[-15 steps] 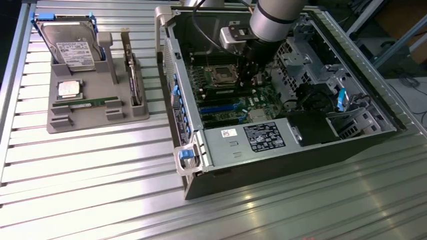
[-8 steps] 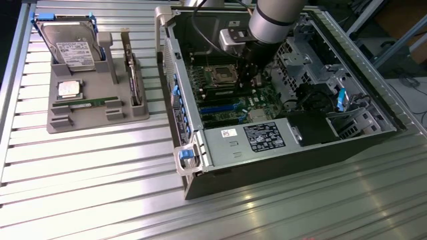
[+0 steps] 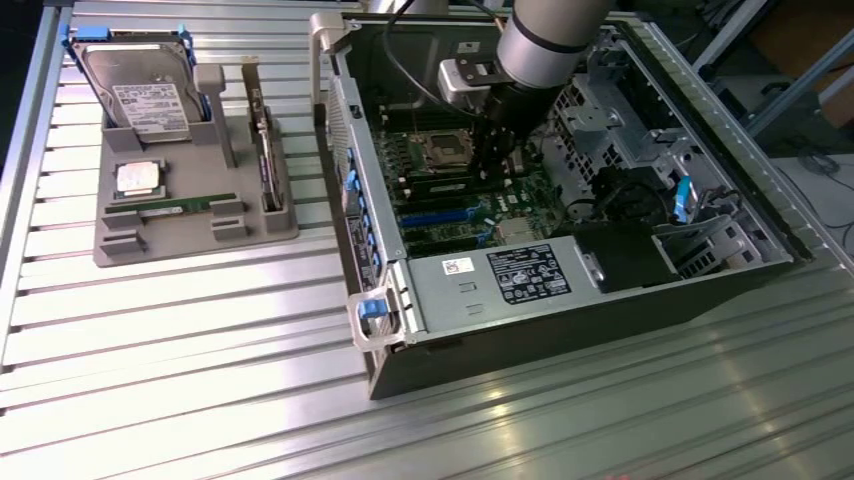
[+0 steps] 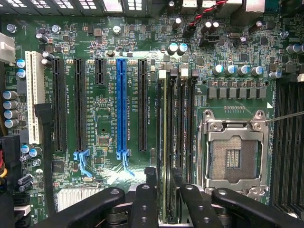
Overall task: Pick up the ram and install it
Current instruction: 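Insert the ram into the slot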
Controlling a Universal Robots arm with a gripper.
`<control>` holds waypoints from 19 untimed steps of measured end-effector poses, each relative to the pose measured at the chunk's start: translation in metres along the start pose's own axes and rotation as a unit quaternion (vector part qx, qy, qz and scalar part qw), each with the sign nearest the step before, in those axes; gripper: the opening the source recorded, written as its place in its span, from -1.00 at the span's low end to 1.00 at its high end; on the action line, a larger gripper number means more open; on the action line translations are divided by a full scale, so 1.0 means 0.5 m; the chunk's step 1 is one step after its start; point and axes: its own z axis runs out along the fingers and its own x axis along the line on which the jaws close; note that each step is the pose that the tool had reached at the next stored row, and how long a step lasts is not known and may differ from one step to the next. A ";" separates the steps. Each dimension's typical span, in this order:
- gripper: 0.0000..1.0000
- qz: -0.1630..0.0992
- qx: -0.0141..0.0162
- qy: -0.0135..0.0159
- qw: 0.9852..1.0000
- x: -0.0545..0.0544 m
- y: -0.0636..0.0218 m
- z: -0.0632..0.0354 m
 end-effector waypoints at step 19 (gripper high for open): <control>-0.47 0.000 0.000 0.001 1.000 -0.004 -0.001 -0.088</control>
